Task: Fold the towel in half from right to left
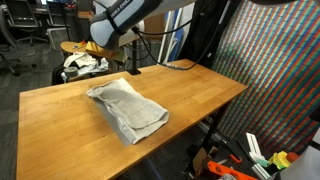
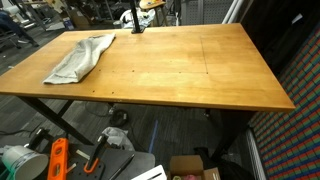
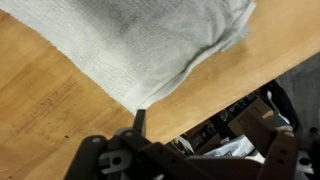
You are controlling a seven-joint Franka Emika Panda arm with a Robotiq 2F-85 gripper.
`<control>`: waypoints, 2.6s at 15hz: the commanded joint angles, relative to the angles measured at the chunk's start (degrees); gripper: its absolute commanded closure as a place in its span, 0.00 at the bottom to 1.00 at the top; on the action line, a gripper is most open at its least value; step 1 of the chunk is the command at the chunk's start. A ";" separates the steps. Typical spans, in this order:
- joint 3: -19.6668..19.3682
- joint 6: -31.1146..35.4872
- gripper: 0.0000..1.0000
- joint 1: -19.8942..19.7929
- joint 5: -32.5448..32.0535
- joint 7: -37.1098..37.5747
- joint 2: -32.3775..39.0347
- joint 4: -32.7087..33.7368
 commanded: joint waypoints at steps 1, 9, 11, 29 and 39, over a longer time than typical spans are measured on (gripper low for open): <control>1.53 -3.24 0.00 -2.71 1.44 -5.99 4.17 3.85; 5.57 -16.50 0.00 -7.96 10.46 -17.60 9.84 9.25; 6.32 -21.52 0.00 -8.91 13.04 -19.48 10.30 10.57; 3.01 -14.05 0.00 -9.62 17.39 -19.65 9.52 4.96; -2.28 -1.25 0.00 -8.85 15.74 -13.67 9.35 2.20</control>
